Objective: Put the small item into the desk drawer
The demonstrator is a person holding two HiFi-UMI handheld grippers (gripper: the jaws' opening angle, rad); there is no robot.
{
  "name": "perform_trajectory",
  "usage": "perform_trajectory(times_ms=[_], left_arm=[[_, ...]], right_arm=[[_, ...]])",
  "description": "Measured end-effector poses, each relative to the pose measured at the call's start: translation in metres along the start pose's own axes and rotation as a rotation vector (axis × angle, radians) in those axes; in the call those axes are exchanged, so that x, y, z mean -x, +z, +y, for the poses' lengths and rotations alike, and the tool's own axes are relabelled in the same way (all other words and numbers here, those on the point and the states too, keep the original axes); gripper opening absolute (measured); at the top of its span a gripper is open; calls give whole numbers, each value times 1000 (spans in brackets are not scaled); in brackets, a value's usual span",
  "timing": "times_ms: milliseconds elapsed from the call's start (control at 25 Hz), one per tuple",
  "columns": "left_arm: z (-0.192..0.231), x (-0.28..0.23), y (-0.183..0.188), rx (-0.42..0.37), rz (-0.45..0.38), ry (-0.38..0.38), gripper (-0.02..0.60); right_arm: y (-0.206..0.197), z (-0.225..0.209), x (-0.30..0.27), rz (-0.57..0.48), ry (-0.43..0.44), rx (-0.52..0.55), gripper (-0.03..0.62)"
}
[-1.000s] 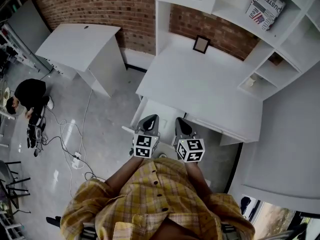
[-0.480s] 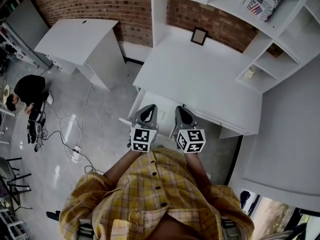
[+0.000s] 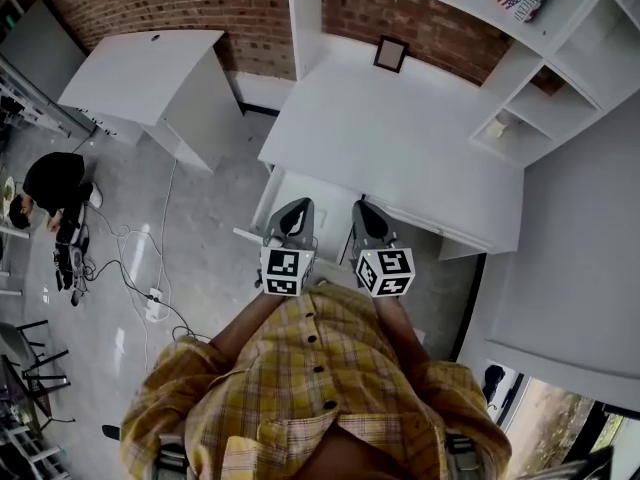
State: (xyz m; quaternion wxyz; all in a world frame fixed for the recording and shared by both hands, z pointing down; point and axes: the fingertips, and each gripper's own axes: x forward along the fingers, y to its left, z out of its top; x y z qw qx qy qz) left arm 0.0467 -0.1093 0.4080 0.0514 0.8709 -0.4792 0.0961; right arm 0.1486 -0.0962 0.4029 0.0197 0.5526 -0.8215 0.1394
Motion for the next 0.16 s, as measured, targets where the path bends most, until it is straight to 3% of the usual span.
perform_trajectory(times_ms=[160], left_arm=[[-11,-13,0,-16,-3,-18,0]], right_arm=[[5,-15,5,-9,-18,7,-3]])
